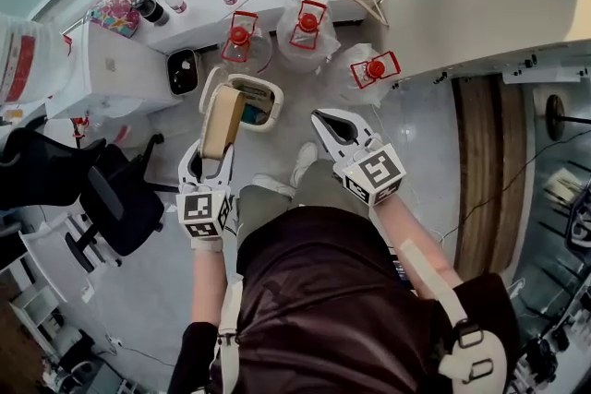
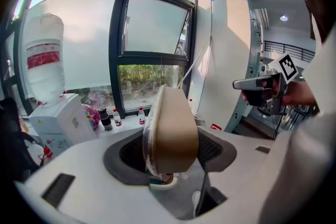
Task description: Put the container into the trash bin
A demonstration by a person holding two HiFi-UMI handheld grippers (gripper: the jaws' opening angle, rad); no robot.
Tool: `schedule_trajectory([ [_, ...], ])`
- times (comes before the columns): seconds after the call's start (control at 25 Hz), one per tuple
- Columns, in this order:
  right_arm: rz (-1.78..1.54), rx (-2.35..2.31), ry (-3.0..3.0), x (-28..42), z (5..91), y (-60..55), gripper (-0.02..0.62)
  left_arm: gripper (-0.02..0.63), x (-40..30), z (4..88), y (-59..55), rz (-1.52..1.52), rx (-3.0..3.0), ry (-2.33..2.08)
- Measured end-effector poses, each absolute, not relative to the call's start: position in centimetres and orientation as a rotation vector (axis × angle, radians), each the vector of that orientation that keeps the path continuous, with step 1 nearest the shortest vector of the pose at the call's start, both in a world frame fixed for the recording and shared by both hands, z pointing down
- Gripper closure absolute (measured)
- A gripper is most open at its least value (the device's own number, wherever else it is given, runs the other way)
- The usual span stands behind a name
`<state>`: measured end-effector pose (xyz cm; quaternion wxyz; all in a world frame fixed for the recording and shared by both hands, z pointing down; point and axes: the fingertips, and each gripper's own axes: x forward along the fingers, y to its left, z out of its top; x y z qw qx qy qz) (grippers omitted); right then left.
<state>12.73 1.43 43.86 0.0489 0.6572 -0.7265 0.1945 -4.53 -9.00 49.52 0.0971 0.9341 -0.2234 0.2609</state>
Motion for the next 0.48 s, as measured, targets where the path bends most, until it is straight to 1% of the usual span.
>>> schedule_trajectory([
  [0.2, 0.659, 2.015, -2.191, 15.2, 46.1, 2.1, 0.58, 0.357, -2.2, 52.8, -9.4, 0.837, 2.716, -0.644],
  [0.48, 0.752, 2.028, -2.126, 16.1, 49.1, 3.5, 0.58, 0.357, 0.0, 57.7, -9.5, 0.941, 2.672, -0.551],
])
